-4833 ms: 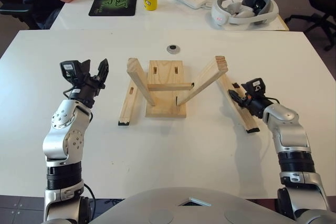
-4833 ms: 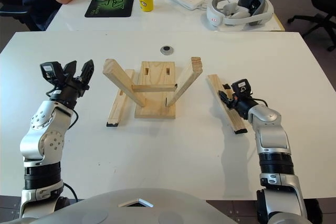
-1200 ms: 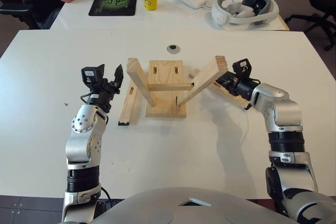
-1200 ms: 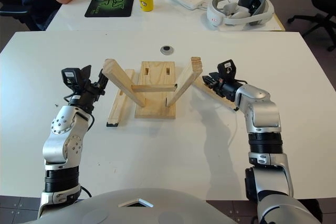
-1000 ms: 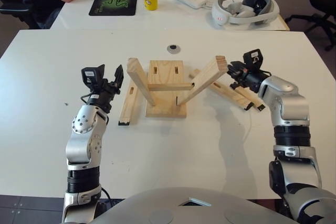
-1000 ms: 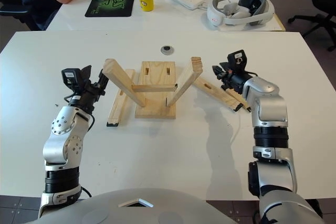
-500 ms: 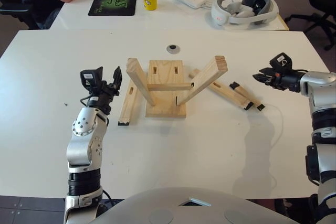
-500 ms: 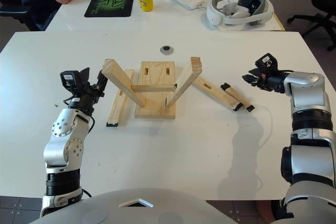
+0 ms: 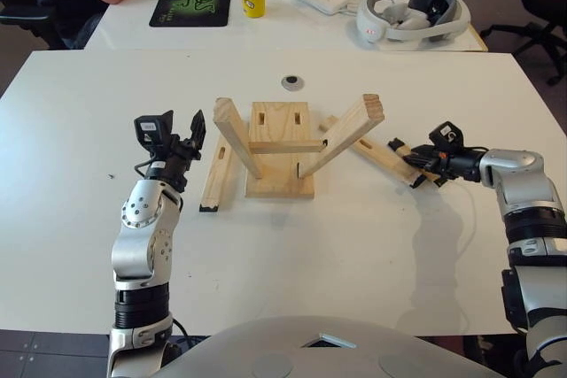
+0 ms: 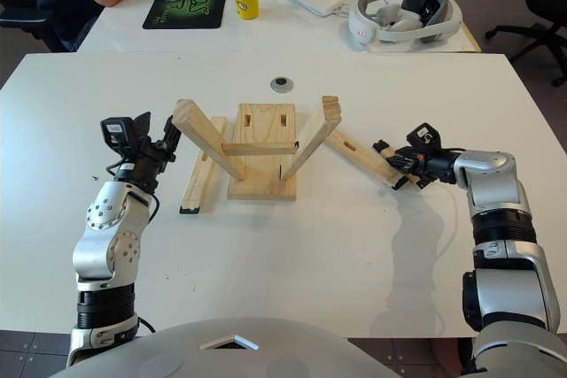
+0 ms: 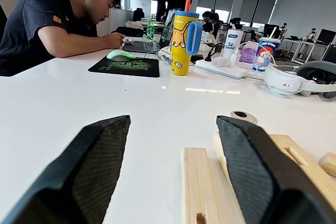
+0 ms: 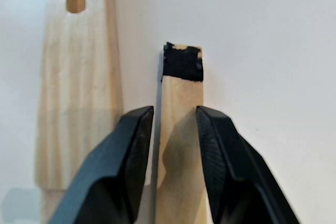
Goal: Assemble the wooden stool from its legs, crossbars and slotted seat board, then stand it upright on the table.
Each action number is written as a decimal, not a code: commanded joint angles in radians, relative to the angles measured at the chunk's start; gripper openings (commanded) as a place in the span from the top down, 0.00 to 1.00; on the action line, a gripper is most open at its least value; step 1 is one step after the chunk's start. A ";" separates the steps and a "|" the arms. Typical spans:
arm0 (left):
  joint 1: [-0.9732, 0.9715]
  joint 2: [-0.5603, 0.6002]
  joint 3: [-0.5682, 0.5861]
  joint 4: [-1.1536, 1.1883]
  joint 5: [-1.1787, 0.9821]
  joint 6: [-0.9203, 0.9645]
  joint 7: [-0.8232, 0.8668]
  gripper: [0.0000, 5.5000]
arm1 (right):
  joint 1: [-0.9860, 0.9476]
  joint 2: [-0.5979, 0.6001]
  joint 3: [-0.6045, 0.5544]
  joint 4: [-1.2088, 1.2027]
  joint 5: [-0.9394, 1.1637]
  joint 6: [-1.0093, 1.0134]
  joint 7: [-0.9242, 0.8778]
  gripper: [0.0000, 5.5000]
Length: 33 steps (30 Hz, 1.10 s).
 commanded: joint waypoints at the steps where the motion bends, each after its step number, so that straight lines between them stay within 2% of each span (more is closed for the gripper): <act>1: -0.013 0.007 0.003 0.004 0.004 0.008 -0.004 0.45 | 0.009 -0.009 0.011 -0.009 -0.014 -0.012 0.004 0.72; 6: -0.011 0.002 0.003 0.007 0.006 0.002 -0.001 0.45 | -0.021 -0.018 -0.015 -0.034 0.005 -0.059 0.016 0.72; 16: 0.008 -0.010 0.005 -0.006 0.004 0.001 0.008 0.45 | -0.058 0.002 0.001 0.095 -0.018 -0.049 0.006 0.43; 22: 0.007 -0.013 0.008 -0.003 0.006 -0.003 0.007 0.45 | -0.074 0.015 0.026 0.182 -0.052 -0.097 0.000 0.43; 29: 0.012 -0.020 0.003 -0.006 0.010 -0.005 0.010 0.45 | -0.065 0.013 0.051 0.154 -0.058 -0.111 0.027 0.65; 33: -0.008 -0.015 0.003 0.011 0.010 -0.006 0.003 0.45 | -0.081 0.041 0.010 0.135 0.002 -0.033 0.026 0.75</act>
